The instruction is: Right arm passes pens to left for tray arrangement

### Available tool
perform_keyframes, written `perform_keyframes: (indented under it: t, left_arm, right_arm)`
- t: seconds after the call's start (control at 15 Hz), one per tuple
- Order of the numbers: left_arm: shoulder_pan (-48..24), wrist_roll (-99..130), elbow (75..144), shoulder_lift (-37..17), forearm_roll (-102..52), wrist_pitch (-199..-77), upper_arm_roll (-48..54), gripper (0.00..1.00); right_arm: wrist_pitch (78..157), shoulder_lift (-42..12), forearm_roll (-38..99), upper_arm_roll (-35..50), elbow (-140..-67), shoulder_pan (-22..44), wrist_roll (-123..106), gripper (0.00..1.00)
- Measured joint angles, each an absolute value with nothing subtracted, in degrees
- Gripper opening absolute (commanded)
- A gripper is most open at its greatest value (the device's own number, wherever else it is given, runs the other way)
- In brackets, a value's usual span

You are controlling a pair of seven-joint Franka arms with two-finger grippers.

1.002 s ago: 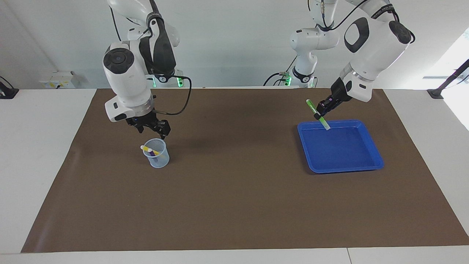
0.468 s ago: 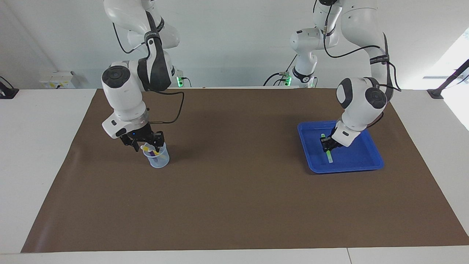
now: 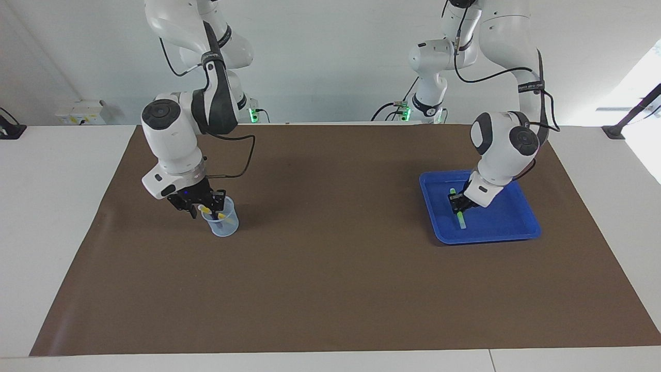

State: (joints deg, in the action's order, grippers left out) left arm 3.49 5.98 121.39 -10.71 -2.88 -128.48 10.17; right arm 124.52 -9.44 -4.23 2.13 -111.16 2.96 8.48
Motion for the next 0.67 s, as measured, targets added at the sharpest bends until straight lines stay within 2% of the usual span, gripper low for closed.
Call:
perform_keyframes:
  t: [0.33,0.4,0.47,0.67]
  left_arm:
    - [3.5,7.9,122.5,-10.6,-2.9,-128.5,10.2,0.0]
    - [3.5,7.9,122.6,-10.6,-2.9,-128.5,10.2,0.73]
    - [3.5,7.9,122.7,-10.6,-2.9,-128.5,10.2,1.0]
    - [3.5,8.0,122.7,-10.6,-2.9,-128.5,10.2,1.0]
  right_arm:
    - [124.8,-9.4,-4.2,2.7,-111.3,3.4,8.5,0.15]
    - [125.2,-9.4,-4.2,3.0,-111.3,3.4,8.5,0.01]
    - [125.6,-9.4,-4.2,3.3,-111.3,3.4,8.5,0.0]
    - [125.8,-9.4,-4.2,3.5,-111.3,3.4,8.5,0.0]
